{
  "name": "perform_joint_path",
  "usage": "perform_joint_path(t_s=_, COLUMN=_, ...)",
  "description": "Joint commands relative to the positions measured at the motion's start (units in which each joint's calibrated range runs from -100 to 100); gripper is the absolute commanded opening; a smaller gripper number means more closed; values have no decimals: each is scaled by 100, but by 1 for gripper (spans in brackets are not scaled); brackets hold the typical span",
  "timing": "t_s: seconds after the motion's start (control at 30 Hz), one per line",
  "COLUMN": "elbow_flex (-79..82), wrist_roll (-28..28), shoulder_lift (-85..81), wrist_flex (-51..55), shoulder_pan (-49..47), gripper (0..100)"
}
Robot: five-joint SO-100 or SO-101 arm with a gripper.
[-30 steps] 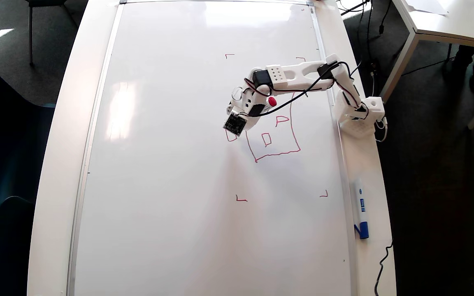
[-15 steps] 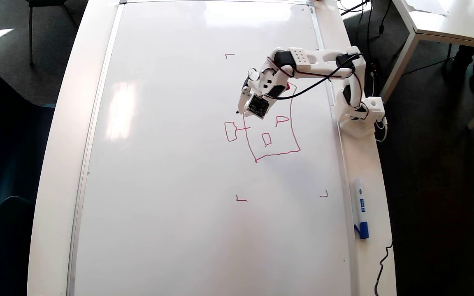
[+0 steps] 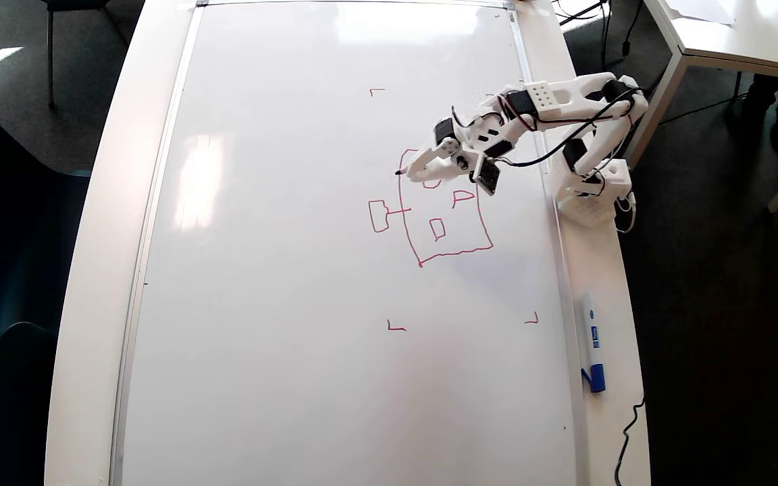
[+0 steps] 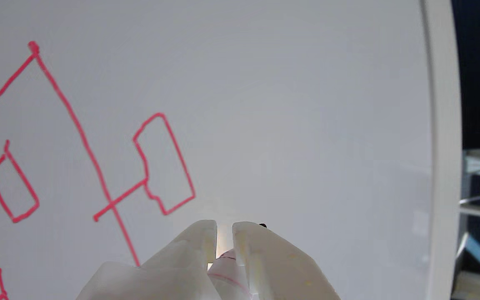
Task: Draw on a whiteboard a robot head using a pen attached to the gripper
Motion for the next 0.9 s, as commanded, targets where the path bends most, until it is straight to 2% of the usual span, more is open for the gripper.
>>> perform_joint_path(t_s=0.0, elbow_flex=1175, wrist_roll=486, shoulder_lift=-873, wrist_flex=-1745, shoulder_pan=188, gripper=1)
perform_joint_path(t_s=0.03, elbow_flex=1665, wrist_roll=685, shoulder_lift=-1057, wrist_flex=-2510, shoulder_pan=239, gripper=1)
perform_joint_path(t_s=0.2, elbow_flex=2791, wrist_roll=1081, shoulder_lift=-1535, wrist_flex=-4204, shoulder_pan=313, gripper=1)
perform_joint_path(t_s=0.47, elbow_flex=3880, wrist_roll=1457, shoulder_lift=-2659, wrist_flex=-5976, shoulder_pan=254, gripper=1)
perform_joint_path(t_s=0.63, elbow_flex=5070, wrist_roll=1650, shoulder_lift=-3497, wrist_flex=-7627, shoulder_pan=254, gripper=1)
perform_joint_path(t_s=0.67, elbow_flex=5460, wrist_roll=1736, shoulder_lift=-3724, wrist_flex=-8261, shoulder_pan=261, gripper=1)
perform_joint_path(t_s=0.87, elbow_flex=5578, wrist_roll=1773, shoulder_lift=-4227, wrist_flex=-8678, shoulder_pan=313, gripper=1)
